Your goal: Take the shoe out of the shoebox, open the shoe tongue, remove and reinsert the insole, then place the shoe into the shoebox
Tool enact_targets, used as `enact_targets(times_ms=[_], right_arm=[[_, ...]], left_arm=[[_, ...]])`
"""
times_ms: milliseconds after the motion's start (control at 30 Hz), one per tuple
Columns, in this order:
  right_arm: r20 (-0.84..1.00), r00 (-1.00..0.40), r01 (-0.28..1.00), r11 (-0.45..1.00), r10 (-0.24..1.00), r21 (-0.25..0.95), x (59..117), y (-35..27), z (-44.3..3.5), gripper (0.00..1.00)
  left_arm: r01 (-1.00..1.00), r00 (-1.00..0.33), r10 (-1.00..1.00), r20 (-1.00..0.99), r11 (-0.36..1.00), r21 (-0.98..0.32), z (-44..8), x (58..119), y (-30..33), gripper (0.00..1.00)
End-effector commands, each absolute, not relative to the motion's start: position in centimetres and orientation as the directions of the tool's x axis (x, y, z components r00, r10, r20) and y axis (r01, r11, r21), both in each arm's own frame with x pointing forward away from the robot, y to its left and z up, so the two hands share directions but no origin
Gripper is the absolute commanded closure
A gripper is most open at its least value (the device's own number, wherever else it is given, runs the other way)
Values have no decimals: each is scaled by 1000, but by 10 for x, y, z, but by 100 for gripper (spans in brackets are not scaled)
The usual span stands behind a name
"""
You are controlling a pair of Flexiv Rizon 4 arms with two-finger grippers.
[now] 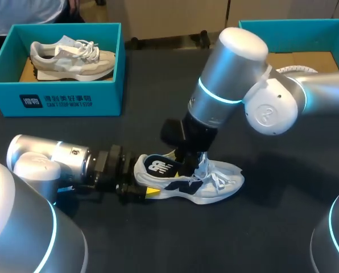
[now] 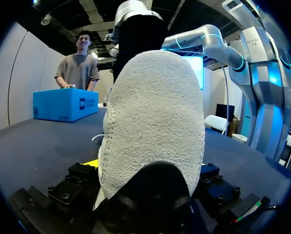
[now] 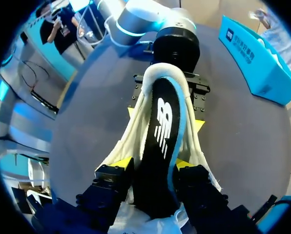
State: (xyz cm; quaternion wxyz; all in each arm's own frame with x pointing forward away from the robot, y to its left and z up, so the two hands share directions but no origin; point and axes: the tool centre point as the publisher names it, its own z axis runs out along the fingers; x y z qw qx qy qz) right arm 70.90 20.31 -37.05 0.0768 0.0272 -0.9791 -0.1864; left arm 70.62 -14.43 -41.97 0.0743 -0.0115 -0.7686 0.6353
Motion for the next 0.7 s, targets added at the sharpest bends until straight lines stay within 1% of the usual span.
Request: enact_targets(times_ms=[33,100,133,200,233,433,567,633,700], right_arm=[[179,-980,-10,915,-90,404,717,202,-381,62],[189,-978,-3,914,-87,405,718,203,-382,67],[191,-978,-2,914,-86,405,719,204,-382,72],[191,-978,-2,914,-86,405,719,204,-382,72],[201,-976,1,915,-87,402,719,205,-382,100],[221,-968,-19,916,-117,401,715,201,-380,100],[195,-956,-113,889,-219,443,714,197,-368,100],[173,-952,-153,882,-252,446,713,194,-364,100],[177,-948,-166,885,-264,434,713,192,-363,100]], left_arm=[[-76,-989,113,99,193,-978,-420,706,-146,100],[-76,-989,113,99,193,-978,-420,706,-146,100],[-76,-989,113,99,193,-978,-420,706,-146,100],[-76,-989,113,99,193,-978,-420,706,-146,100],[-76,-989,113,99,193,-978,-420,706,-146,100],[-76,-989,113,99,193,-978,-420,706,-146,100],[-76,-989,113,99,193,-978,-420,706,-146,100],[-76,-989,113,99,193,-978,-420,706,-146,100],[-76,-989,113,99,193,-978,-420,706,-146,100]])
